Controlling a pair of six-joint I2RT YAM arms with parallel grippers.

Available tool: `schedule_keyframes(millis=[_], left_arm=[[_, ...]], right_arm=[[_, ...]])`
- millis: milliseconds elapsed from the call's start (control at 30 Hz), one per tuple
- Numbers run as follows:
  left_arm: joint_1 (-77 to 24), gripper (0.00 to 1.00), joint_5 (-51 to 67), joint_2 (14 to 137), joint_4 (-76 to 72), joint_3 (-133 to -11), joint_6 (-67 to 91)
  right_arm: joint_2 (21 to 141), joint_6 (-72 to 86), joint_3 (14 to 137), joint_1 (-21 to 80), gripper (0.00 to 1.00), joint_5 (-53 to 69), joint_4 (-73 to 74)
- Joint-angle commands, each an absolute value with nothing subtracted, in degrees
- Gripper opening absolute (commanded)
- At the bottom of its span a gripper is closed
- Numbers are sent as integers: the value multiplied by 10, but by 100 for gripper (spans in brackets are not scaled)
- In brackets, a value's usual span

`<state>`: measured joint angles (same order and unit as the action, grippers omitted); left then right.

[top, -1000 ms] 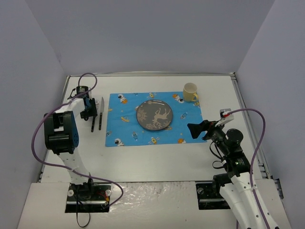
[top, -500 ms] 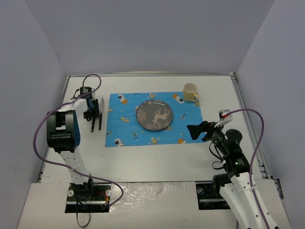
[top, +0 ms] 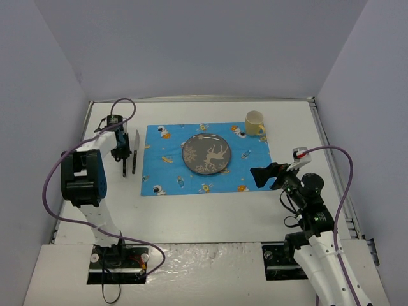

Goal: Set the dinner table for one person

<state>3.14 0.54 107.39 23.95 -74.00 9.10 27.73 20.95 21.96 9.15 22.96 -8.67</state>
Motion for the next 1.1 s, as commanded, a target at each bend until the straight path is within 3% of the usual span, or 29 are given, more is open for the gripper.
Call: schedule_keyframes(millis=[0,167,400,1067], left_arm=[[-26,0,-43,961,294,-781,114],[-142,0,-68,912,315,-759,215],[-238,0,-90,934,283,-745,300],[-248,0,-100,1048,233,-764,297]], right_arm=[[272,207,227,97,100,242,-113],[264,205,235,97,100,230,-100],[262,206,247,97,100,230,-80],[245,204,255,97,100,227,-48]])
